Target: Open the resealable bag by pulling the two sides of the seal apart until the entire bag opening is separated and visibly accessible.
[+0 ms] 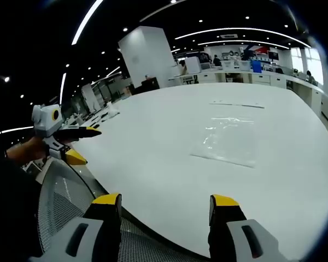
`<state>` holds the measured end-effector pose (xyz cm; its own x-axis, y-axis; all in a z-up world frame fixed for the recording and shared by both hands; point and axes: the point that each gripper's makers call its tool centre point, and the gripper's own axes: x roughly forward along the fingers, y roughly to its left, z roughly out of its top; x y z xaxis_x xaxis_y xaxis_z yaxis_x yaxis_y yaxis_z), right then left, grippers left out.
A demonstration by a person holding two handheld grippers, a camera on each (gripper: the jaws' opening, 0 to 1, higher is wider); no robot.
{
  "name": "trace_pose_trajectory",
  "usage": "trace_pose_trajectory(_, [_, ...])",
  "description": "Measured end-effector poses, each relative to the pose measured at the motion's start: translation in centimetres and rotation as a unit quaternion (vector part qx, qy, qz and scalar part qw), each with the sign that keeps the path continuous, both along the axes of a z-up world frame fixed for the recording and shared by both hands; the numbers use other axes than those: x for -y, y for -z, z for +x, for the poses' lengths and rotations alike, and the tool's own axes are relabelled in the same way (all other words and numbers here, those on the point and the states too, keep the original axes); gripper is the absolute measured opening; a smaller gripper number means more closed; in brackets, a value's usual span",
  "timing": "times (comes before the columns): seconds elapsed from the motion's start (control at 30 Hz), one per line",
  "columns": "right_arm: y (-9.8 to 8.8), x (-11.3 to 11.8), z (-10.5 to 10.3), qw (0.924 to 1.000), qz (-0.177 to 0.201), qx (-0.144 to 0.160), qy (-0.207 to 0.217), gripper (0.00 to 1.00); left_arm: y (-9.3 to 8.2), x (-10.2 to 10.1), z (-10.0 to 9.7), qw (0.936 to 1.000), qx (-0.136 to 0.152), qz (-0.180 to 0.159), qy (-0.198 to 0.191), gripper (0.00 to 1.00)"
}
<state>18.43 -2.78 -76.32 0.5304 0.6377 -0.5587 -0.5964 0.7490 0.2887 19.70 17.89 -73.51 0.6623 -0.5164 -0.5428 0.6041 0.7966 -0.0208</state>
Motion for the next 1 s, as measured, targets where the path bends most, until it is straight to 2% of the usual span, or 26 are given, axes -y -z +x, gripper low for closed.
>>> trace_pose_trajectory(0.17, [-0.2,0.5,0.9,1.0,-0.003,0.009,0.002,0.59,0.1,-0.3,-0.1,1.0,-0.004,0.005,-0.002,0.8])
trace_pose_trajectory(0.73, [0.0,0.4,5.1,0.9976,-0.048,0.025,-0.043,0.52,0.7,0.0,0.1,0.9998,-0.017,-0.004,0.003,0.8])
trace_pose_trajectory(0.83, [0.1,0.7,5.9,0.9961,-0.065,0.032,-0.05,0.49,1.0,0.2,0.3,0.9997,-0.023,-0.004,0.008,0.79])
trace_pose_trajectory(1.0, [0.3,0.6,6.9,0.9952,-0.072,0.036,-0.055,0.44,1.0,0.7,0.5,0.9995,-0.026,-0.009,0.014,0.79])
